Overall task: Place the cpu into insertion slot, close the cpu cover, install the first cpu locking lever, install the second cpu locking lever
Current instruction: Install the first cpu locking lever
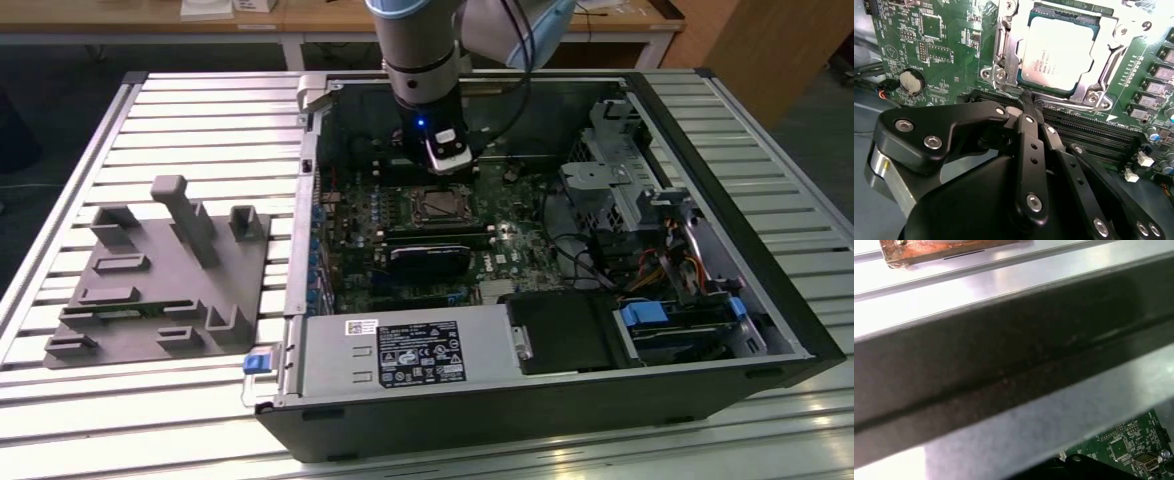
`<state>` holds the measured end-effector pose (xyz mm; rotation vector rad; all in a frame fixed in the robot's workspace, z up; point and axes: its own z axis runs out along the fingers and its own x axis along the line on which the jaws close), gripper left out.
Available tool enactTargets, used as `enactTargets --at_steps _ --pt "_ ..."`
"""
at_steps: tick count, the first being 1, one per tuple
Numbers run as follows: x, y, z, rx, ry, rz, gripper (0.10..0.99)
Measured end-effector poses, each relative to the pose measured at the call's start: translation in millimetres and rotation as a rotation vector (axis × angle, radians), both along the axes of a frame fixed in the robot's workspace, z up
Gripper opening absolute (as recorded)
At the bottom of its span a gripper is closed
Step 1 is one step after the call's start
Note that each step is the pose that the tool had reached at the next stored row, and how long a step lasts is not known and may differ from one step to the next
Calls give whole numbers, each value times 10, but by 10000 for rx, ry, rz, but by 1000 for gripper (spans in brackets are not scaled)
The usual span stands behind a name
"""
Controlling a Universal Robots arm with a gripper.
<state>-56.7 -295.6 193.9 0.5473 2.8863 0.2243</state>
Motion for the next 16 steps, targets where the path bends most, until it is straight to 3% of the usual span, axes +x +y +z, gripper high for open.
enactTargets --at_steps 6,10,16 --pt "0 -1 -14 19 -13 -57 106" --pt "0 0 -14 226 -14 -53 106" --pt "0 0 31 231 -14 -52 106"
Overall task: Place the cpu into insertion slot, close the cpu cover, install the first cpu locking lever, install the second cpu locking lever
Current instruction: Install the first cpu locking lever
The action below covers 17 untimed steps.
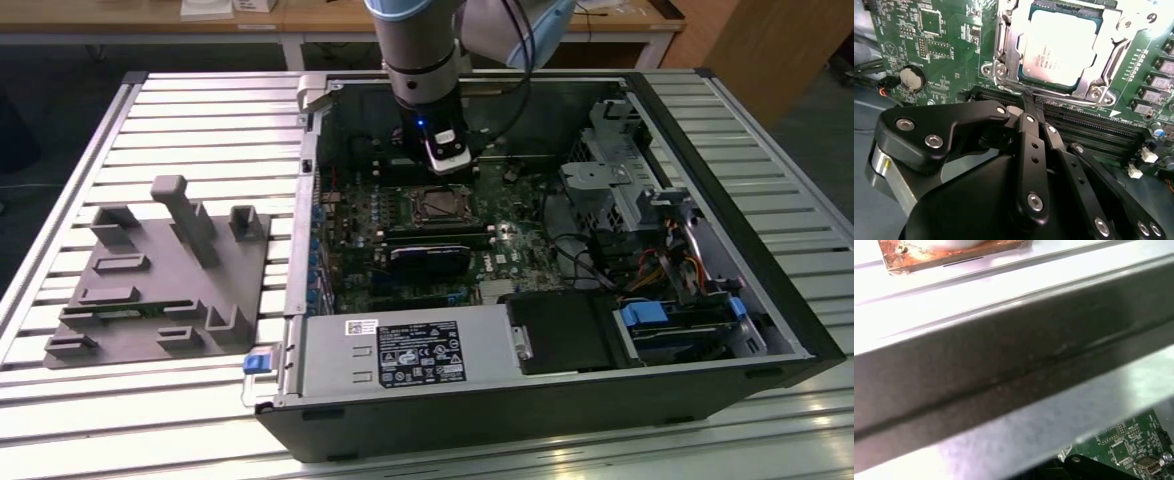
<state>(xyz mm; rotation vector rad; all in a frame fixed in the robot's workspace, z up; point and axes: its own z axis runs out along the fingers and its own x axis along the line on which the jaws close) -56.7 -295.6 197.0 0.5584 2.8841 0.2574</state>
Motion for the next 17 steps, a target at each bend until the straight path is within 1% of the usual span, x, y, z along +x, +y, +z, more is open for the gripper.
enactTargets --at_steps 9,15,17 --pt "0 0 166 1 -1 0 106" --pt "1 -2 180 -2 0 1 106" --pt "2 -12 178 -64 16 -1 106"
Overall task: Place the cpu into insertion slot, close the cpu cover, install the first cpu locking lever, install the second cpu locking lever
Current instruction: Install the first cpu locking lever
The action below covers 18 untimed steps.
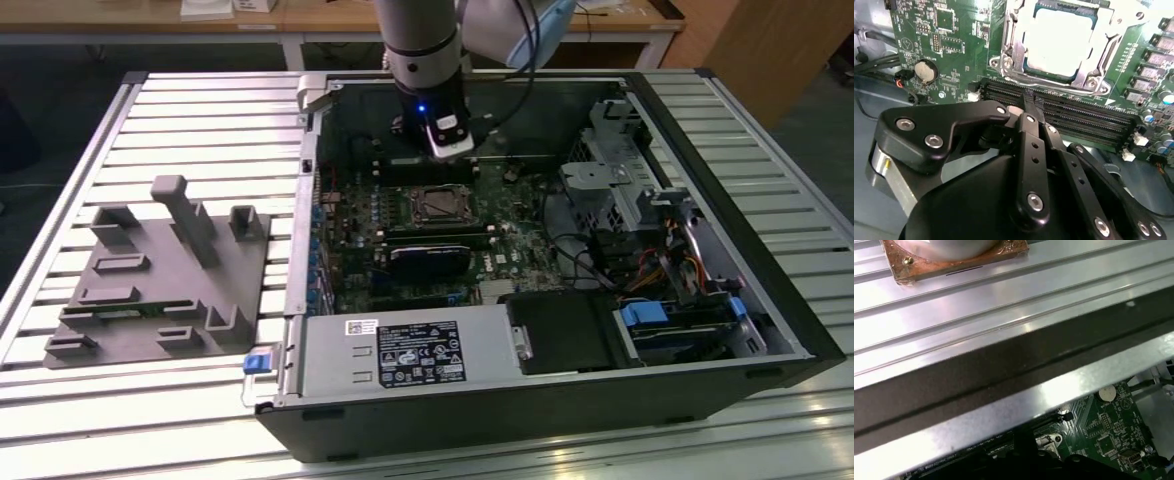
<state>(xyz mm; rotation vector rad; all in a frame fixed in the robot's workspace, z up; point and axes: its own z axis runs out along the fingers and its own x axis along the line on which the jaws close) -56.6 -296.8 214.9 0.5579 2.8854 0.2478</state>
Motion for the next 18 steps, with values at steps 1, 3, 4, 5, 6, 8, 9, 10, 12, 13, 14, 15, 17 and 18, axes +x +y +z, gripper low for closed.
enactTargets --at_steps 1,3,4,5,6,8,9,10,12,13,14,15,17,18 --pt "0 -8 -1 -41 8 -2 106" --pt "0 -24 -3 -120 18 -4 106" --pt "0 -33 -3 -162 23 -5 106" --pt "0 -42 -3 -205 27 -6 106" --pt "0 -46 -3 -276 33 -10 106" --pt "0 -47 -4 -512 48 -11 106" --pt "1 -48 -4 -636 60 -12 106" --pt "3 -48 -4 -750 76 -13 106" --pt "7 -48 -5 -978 120 -12 106" --pt "10 -48 -6 -1085 152 -11 106" --pt "14 -48 -6 -1174 200 -8 106" --pt "17 -48 -6 -1255 279 -3 106" --pt "28 -48 -7 -1368 469 5 106" --pt "35 -48 -6 -1412 589 11 106"
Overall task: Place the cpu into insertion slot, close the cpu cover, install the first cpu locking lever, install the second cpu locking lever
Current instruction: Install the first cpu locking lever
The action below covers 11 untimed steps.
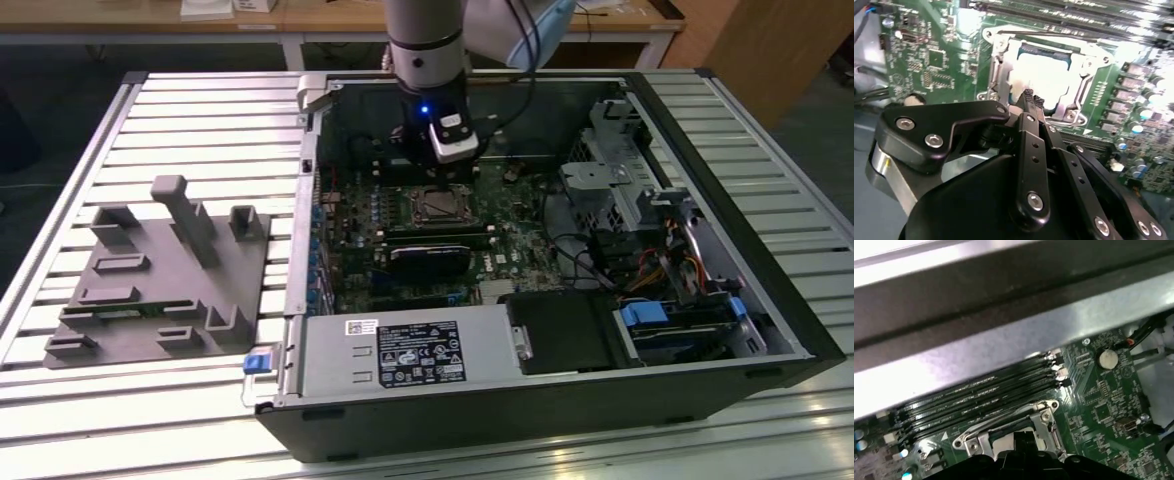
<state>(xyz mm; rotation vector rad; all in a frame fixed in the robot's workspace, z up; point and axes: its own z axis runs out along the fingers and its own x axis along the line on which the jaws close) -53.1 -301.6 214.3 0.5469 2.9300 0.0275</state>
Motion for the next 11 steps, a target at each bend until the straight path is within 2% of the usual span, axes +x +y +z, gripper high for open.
enactTargets --at_steps 2,3,4,5,7,11 --pt "15 -2 -2 -58 224 -1 106" --pt "19 -7 -2 -77 301 -3 106" --pt "21 -13 -2 -93 355 -7 106" --pt "22 -22 -2 -106 395 -12 106" --pt "23 -41 -4 -126 439 -23 106" --pt "23 -98 -5 -145 477 -47 106"
